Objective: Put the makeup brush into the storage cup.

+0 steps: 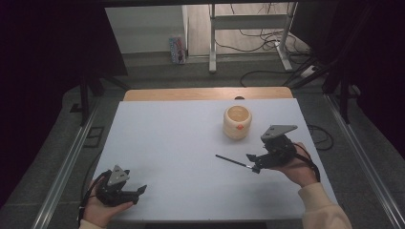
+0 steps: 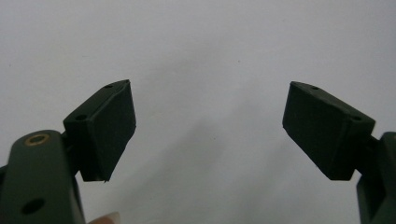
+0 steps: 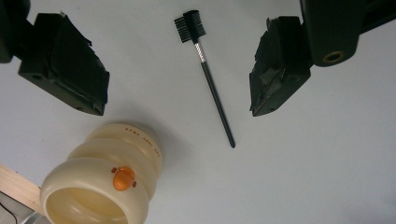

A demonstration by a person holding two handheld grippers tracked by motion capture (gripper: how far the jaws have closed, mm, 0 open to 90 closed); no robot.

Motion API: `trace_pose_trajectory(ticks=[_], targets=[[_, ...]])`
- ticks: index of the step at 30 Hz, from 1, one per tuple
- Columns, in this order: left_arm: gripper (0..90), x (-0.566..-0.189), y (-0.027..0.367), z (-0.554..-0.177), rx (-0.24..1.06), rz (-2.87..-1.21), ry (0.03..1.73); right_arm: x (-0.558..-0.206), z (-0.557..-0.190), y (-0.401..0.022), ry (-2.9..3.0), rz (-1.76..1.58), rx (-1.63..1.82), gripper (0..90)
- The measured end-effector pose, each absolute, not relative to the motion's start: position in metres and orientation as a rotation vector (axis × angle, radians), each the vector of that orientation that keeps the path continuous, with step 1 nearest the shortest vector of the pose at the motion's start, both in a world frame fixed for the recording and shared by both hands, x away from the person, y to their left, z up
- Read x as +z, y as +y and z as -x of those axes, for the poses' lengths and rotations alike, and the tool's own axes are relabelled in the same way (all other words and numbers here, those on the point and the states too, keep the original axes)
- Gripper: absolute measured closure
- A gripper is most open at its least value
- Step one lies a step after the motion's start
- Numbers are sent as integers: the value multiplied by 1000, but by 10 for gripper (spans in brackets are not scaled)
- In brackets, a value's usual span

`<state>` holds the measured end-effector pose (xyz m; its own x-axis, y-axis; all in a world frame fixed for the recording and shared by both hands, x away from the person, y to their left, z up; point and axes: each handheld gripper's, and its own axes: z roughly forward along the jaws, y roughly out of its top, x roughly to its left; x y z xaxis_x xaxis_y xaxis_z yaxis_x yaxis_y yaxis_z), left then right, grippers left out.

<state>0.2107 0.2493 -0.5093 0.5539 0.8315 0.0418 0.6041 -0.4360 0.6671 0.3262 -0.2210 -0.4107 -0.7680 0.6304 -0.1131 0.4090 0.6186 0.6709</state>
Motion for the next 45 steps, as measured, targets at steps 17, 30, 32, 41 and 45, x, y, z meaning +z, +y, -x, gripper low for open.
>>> trace_pose_trajectory(ticks=[17,30,32,41,45], targets=[[180,-509,250,-210,497,-2182,1153,-419,-334,-202,2582,-794,855,207],[180,-509,250,-210,498,-2181,1153,-431,-341,-193,2648,-762,789,227],[180,-509,250,-210,497,-2185,1151,-433,-342,-192,2660,-756,770,226],[180,-509,250,-210,496,-2180,1154,-440,-347,-187,2677,-757,736,225],[180,-509,250,-210,495,-2181,1153,-442,-349,-185,2684,-758,727,224]])
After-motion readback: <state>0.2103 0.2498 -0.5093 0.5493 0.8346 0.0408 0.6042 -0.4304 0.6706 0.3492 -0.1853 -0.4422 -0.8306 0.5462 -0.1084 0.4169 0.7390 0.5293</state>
